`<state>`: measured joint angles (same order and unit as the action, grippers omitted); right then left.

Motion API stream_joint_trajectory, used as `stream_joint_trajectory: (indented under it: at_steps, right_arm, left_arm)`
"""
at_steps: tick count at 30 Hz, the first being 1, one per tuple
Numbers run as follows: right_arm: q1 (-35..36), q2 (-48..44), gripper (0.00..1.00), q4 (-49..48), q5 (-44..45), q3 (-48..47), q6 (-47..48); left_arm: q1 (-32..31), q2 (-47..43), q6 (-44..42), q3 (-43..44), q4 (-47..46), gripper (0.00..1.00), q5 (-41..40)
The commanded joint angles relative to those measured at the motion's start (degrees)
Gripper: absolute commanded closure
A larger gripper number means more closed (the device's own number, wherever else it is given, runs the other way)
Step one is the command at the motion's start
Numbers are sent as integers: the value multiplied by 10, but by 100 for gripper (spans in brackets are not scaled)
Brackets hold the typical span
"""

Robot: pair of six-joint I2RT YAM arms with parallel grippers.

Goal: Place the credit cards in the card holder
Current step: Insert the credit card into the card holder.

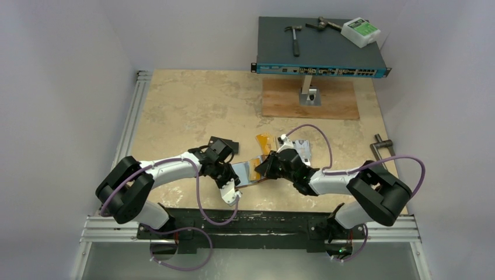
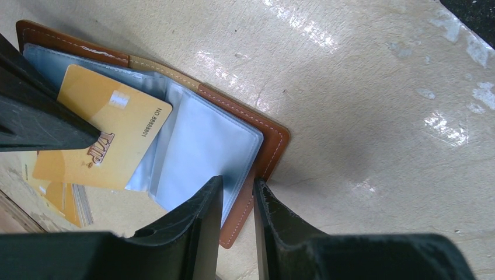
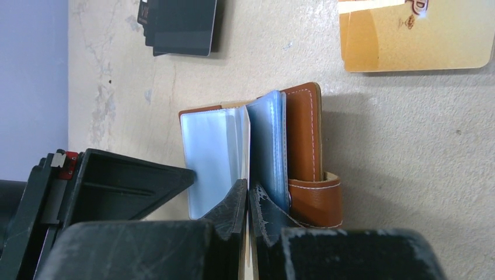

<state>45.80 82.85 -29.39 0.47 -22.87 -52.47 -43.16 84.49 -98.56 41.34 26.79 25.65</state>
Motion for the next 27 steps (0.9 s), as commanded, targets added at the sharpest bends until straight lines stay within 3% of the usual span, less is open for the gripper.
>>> stream_joint_trajectory:
  at_steps: [1, 27]
  right_arm:
    - [-1, 12, 100, -27, 24, 3, 1]
    - [0, 71, 100, -94, -64, 50, 26]
  left_arm:
    - [-7, 10, 6, -9, 32, 74, 13]
    - [-7, 11, 26, 0, 27, 75, 14]
